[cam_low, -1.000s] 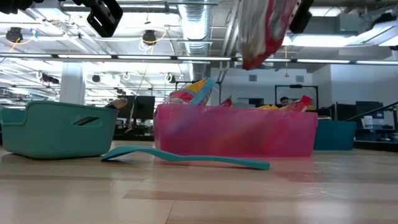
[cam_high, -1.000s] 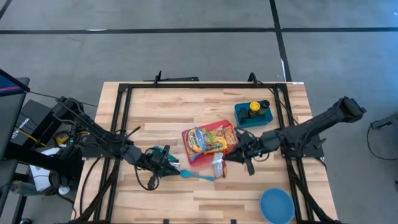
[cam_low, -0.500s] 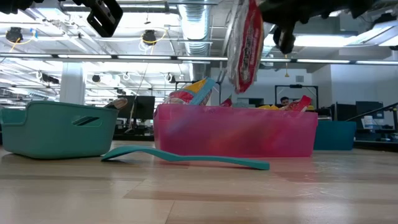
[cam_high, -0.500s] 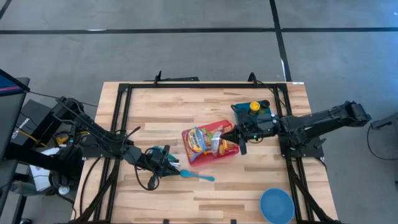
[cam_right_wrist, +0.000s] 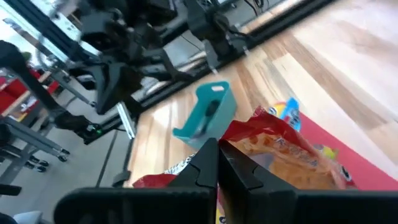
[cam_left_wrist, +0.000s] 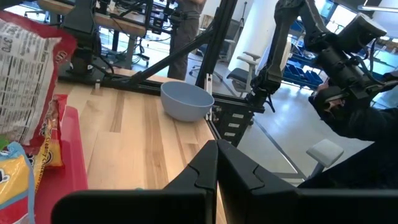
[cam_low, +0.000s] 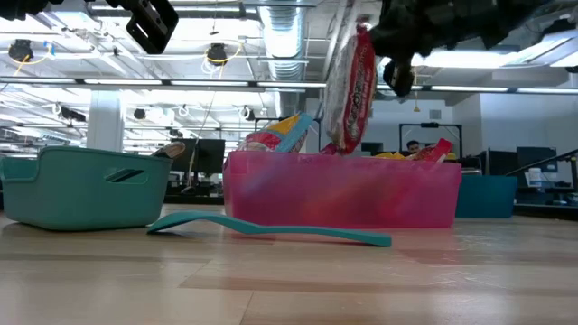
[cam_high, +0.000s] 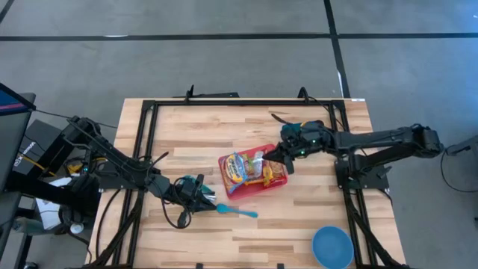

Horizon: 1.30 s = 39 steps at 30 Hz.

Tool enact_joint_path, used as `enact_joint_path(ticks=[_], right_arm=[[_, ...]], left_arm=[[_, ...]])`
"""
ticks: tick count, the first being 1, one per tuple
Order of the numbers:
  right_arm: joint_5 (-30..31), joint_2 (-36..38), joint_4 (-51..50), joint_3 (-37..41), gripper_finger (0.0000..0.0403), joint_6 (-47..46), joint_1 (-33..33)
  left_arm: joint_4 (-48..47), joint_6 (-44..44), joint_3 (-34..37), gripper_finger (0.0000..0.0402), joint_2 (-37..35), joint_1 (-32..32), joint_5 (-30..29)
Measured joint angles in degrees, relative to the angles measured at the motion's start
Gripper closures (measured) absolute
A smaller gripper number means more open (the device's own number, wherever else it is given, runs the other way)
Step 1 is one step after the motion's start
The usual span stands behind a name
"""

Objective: Pick & Place Food Item
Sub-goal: Put the red noodle pack into the red bin

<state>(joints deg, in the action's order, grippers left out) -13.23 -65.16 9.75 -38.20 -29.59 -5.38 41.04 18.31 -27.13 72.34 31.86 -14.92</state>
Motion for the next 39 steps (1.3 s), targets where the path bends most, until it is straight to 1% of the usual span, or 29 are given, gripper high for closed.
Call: enact_joint_path(ticks=[4,8,14,17,22,32,34,39], right_arm=[[-0.29,-0.97,-0.49,0.06,0.0403,0.05,-1.05],[-0.74,-3.83,0.23,0.06,0.0403,0.05,-1.54],[-4.92,-9.84,7.52,0.0,0.0403,0.05,-1.53],[-5.03,-11.19,7.37,0.0,0.0403,0.05,-1.93],[-4.92,-10.76,4.1,0.0,0.0403,0.05,-3.21],[-4.68,-5.26,-2.99,0.0,0.0403,0.22,-4.55],[-3.26,-3.89,-5.96,0.0,0.0403,0.24,-4.53],[2.85,-1.22,-14.9,0.0,0.0403,1.12,-4.55]], left_arm=[[0.02,0.0,0.0,0.0402,0.0,0.0,0.0],[0.17,0.0,0.0,0.0402,0.0,0.0,0.0],[0.2,0.0,0.0,0.0402,0.0,0.0,0.0],[0.17,0.0,0.0,0.0402,0.0,0.0,0.0],[0.17,0.0,0.0,0.0402,0.0,-0.01,0.0],[0.17,0.0,0.02,0.0402,0.0,0.0,-0.01],[0.17,0.0,0.01,0.0402,0.0,0.0,-0.01],[0.15,0.0,0.0,0.0402,0.0,0.0,0.0]])
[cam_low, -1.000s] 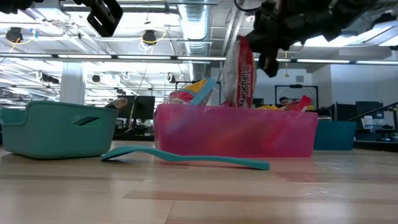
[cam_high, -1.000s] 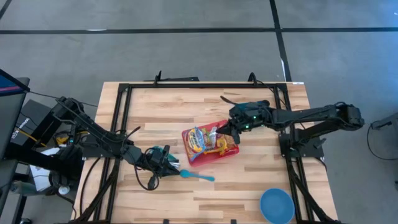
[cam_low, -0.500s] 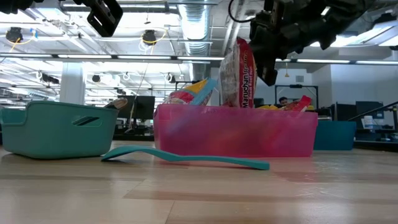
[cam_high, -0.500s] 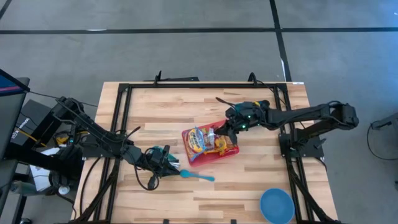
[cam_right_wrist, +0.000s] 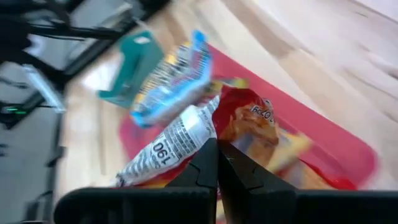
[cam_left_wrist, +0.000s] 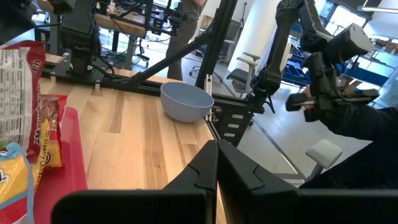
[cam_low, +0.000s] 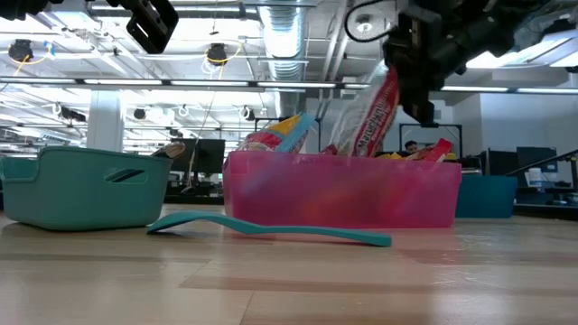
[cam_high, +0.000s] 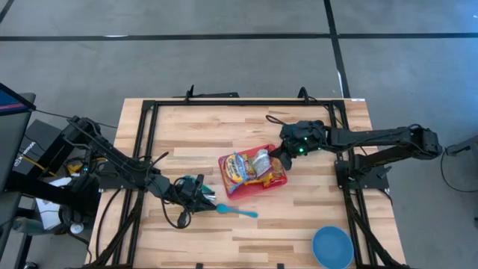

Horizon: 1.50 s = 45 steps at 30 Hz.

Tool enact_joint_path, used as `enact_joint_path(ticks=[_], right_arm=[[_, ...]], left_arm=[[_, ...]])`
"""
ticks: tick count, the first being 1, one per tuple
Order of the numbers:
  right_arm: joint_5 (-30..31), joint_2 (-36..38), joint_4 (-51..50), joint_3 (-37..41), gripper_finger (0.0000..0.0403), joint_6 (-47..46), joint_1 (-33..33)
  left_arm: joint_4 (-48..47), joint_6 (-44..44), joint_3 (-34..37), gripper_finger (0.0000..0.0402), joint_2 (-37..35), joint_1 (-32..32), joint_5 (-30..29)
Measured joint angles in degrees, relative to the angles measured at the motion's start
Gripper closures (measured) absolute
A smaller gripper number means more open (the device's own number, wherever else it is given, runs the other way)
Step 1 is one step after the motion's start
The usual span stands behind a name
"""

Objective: Pick & Place Food Item
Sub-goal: Put the red noodle pack into the red bin

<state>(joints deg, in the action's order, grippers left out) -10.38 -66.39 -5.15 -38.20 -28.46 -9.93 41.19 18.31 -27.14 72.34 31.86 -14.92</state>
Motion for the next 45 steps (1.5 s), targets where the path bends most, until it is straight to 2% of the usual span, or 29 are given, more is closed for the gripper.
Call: enact_joint_path(ticks=[4,19,37,40,45], right_arm=[[3.22,1.07,-5.29,0.0,0.0403,0.02,0.0],[5.77,1.24,-14.55,0.0,0.0403,0.02,0.15],[4.29,1.22,-15.41,0.0,0.0402,0.0,0.15],[4.29,1.22,-15.36,0.0,0.039,-0.02,0.15],[4.32,1.22,-14.98,0.0,0.0343,-0.02,0.15]], left_arm=[[0.0,0.0,0.02,0.0402,0.0,0.0,-0.01],[0.0,0.0,0.0,0.0402,0.0,0.0,0.0],[0.0,0.0,0.02,0.0402,0.0,0.0,0.0],[0.0,0.0,0.0,0.0402,0.0,0.0,0.0],[0.0,0.0,0.02,0.0402,0.0,0.0,0.0]])
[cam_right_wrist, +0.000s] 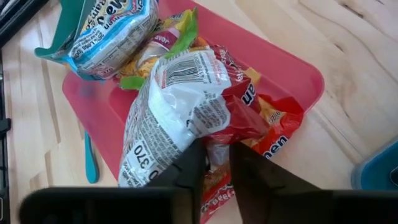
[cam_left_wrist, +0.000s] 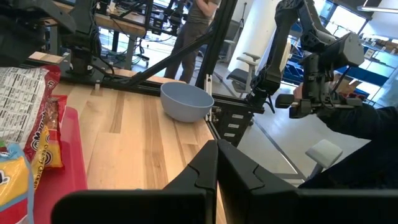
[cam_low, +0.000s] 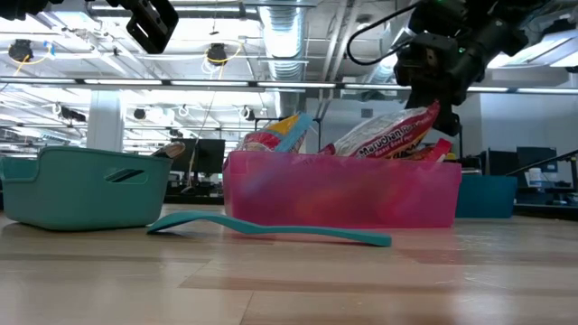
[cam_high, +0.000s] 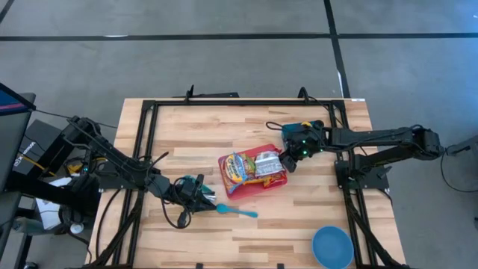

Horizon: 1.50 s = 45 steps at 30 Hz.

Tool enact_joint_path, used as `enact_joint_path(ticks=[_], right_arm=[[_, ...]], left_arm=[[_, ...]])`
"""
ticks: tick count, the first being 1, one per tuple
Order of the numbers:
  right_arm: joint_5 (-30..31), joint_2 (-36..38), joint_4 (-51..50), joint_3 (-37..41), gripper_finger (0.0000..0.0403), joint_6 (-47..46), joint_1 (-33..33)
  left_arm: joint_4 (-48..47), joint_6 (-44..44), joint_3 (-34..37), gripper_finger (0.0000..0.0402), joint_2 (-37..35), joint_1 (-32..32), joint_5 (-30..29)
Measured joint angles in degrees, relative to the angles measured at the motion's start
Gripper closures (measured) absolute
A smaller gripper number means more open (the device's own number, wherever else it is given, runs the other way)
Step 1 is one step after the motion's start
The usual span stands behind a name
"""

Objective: Pick & Place Food Item
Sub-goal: Put the red noodle pack into the red bin

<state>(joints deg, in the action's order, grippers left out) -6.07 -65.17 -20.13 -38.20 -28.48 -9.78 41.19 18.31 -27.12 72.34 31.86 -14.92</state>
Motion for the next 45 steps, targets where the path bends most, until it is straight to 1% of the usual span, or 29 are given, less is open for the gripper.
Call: enact_joint_path(ticks=[4,8,20,29,34,45], right_arm=[[0.02,-0.02,1.94,0.0,0.0314,-0.01,0.0],[0.04,0.0,3.43,0.0,0.0302,-0.45,0.0],[0.11,-0.02,-0.82,0.0,0.0301,-0.19,-0.11],[0.0,0.24,-1.39,0.0,0.0301,0.01,-0.11],[0.01,1.88,-4.34,0.07,0.0301,0.01,-0.67],[0.07,8.82,-5.1,0.04,0.0301,-1.1,-0.85]], left_arm=[[0.0,0.0,-0.01,0.0402,0.0,0.0,0.01],[0.0,0.0,-0.01,0.0402,0.0,0.0,0.0],[0.02,0.0,-0.01,0.0402,0.0,0.0,0.01],[0.0,0.0,-0.02,0.0402,0.0,0.0,-0.02],[0.0,0.0,-0.02,0.0402,0.0,0.0,-0.01],[0.02,0.0,0.01,0.0402,0.0,0.0,0.01]])
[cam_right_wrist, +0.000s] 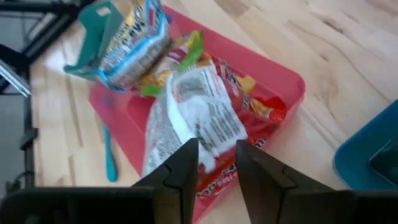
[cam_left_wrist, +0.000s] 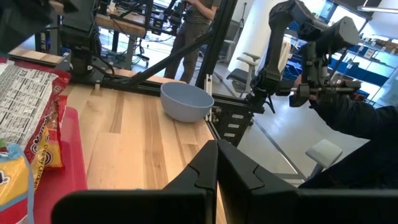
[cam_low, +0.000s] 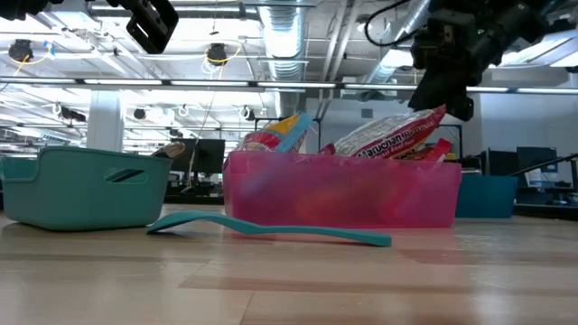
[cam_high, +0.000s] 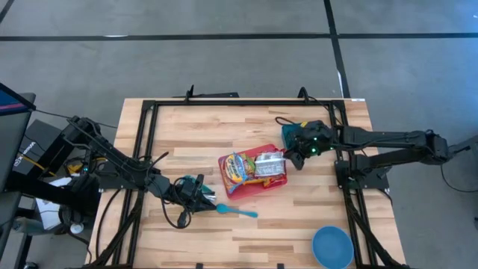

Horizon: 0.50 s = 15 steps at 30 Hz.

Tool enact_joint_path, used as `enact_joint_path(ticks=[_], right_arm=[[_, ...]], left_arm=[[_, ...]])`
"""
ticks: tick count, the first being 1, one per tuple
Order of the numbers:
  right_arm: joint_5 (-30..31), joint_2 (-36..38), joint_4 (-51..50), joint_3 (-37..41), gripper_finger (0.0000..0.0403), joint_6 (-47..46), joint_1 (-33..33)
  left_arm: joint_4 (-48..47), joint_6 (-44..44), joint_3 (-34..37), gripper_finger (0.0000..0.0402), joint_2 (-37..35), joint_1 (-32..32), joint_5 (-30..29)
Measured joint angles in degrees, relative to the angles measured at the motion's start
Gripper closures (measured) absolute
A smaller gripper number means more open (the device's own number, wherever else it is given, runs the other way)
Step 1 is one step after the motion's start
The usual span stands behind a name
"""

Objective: Pick & Place Food Item
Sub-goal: Put the red noodle pack into the red bin

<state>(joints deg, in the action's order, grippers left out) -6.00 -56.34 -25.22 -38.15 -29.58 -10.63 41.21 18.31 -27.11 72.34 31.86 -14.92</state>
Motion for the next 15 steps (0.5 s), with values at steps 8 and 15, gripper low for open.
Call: enact_joint_path(ticks=[8,15], right_arm=[[0.05,3.2,1.76,-0.02,0.0302,-1.09,0.92],[1.3,-0.94,1.75,-0.04,0.0349,-1.02,3.67]], left_arm=[[0.0,0.0,0.0,0.0402,0.0,0.0,0.0],[-0.02,0.0,0.0,0.0402,0.0,0.0,0.0]])
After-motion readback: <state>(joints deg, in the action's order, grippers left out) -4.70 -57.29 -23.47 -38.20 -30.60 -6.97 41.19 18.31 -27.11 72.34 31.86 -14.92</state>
